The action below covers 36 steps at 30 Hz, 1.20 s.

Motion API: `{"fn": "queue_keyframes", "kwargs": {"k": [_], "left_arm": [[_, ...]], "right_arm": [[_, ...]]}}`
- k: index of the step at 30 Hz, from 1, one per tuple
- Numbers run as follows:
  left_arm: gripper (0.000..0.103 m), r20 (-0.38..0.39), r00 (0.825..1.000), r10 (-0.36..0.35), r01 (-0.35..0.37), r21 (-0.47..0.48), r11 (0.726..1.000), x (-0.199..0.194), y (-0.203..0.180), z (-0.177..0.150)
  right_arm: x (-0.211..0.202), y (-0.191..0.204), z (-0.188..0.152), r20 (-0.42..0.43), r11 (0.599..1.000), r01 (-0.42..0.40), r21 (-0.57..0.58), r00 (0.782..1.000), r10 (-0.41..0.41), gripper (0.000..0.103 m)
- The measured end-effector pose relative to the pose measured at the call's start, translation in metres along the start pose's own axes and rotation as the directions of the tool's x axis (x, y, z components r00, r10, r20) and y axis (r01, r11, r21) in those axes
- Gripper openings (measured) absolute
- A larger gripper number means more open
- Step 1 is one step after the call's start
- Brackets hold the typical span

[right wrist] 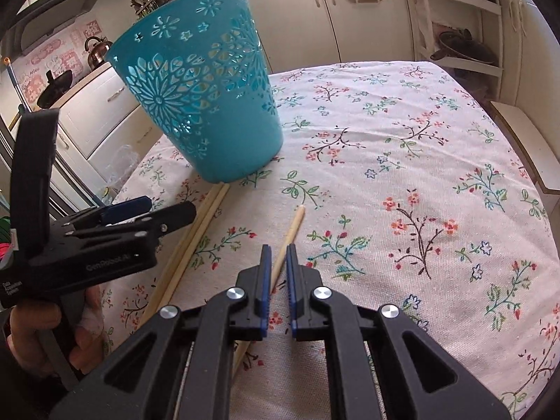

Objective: Organize utensils
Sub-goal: 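Lower the left gripper to the bundle and close on a stick, then close the right gripper on a loose stick while the left gripper holds its stick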

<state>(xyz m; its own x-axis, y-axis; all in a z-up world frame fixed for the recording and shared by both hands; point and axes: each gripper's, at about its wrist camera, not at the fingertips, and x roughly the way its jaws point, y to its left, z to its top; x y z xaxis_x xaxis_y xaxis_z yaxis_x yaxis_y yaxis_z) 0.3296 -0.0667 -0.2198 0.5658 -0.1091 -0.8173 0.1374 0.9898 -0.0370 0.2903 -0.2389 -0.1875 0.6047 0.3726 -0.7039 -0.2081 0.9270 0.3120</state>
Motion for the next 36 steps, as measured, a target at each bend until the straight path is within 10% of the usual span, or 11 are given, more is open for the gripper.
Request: {"fn": "queue_keyframes", "kwargs": {"k": [11, 20, 28, 31, 36], "left_arm": [[0.071, -0.013, 0.997, 0.076, -0.076, 0.013, 0.997, 0.002, -0.003, 0.000], [0.034, 0.018, 0.998, 0.068, -0.068, -0.036, 0.997, -0.009, 0.003, -0.005], [0.033, 0.000, 0.999, 0.050, -0.050, -0.045, 0.998, -0.003, 0.006, 0.005], [0.013, 0.007, 1.000, 0.008, -0.007, -0.045, 0.999, -0.003, 0.009, 0.005], [0.011, -0.004, 1.000, -0.019, 0.018, -0.058, 0.998, -0.005, 0.014, 0.003]], "right_arm": [[-0.005, 0.005, -0.001, -0.001, 1.000, -0.006, 0.015, 1.000, 0.006, 0.009], [0.006, 0.027, 0.010, -0.051, 0.991, 0.049, -0.125, 0.997, -0.056, 0.009], [0.007, 0.022, 0.013, -0.076, 0.993, 0.027, -0.115, 0.996, -0.036, 0.009], [0.008, 0.029, 0.012, -0.096, 0.987, -0.013, -0.163, 0.995, -0.003, 0.009], [0.007, 0.024, 0.014, -0.110, 0.992, -0.020, -0.128, 0.994, 0.005, 0.009]]}}
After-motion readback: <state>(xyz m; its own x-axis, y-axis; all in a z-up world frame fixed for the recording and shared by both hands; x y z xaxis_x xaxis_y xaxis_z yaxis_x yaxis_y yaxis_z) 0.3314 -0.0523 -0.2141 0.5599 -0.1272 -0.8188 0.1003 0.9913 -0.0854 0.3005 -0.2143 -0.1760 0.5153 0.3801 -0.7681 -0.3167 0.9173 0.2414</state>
